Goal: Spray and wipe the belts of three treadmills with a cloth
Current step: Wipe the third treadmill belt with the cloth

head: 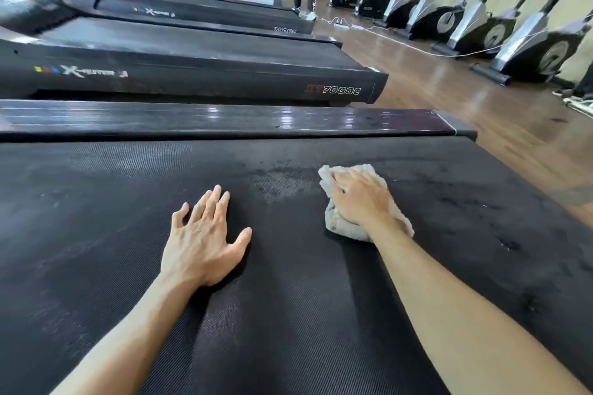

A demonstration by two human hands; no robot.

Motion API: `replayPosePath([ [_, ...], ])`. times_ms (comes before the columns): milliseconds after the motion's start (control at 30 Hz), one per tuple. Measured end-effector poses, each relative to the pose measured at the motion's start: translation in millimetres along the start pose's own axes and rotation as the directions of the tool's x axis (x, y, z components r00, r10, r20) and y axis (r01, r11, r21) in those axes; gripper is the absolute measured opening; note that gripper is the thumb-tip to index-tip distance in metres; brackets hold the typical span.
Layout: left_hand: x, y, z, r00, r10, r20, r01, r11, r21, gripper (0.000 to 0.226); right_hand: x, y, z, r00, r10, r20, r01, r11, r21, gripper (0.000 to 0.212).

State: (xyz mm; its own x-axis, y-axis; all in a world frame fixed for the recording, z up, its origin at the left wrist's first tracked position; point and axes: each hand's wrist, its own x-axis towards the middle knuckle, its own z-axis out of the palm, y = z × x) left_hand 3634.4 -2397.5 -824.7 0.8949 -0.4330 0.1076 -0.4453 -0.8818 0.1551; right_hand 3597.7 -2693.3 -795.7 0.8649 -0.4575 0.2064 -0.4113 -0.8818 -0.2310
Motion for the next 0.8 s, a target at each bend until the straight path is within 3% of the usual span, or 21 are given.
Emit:
replayPosePath([
  [133,1,-1,0,1.000,0.009,-0.007,-0.009,1.000,-0.016,0.103,-13,-40,19,0.968,-0.238,0.075,0.235,0.971,0.045,0.044],
  [233,-1,-2,1,1.000,0.007,-0.019,-0.008,1.000,-0.022,0.103,-61,-24,3,0.921,-0.376,0.099,0.364,0.924,0.121,0.028],
  [333,0,-1,1,1.000,0.007,-0.016,-0.008,1.000,-0.020,0.103,-62,3,-15,0.950,-0.302,0.073,0.295,0.951,0.090,0.025],
  [500,1,-1,2,1.000,0.006,-0.022,-0.006,1.000,-0.020,0.102,2,-20,3,1.000,0.012,-0.026,-0.013,1.000,-0.005,0.058],
  [600,1,-2,1,1.000,0.009,-0.011,-0.009,1.000,-0.017,0.101,5,-52,19,0.980,-0.186,0.072,0.186,0.982,0.010,0.055],
  [700,0,-3,1,1.000,0.013,-0.013,-0.013,1.000,-0.025,0.102,-28,-49,8,0.897,-0.400,0.187,0.390,0.916,0.090,0.052],
  [800,0,-3,2,1.000,0.012,-0.022,-0.013,0.999,-0.037,0.101,-46,-11,-7,0.919,-0.354,0.172,0.344,0.935,0.084,0.033],
])
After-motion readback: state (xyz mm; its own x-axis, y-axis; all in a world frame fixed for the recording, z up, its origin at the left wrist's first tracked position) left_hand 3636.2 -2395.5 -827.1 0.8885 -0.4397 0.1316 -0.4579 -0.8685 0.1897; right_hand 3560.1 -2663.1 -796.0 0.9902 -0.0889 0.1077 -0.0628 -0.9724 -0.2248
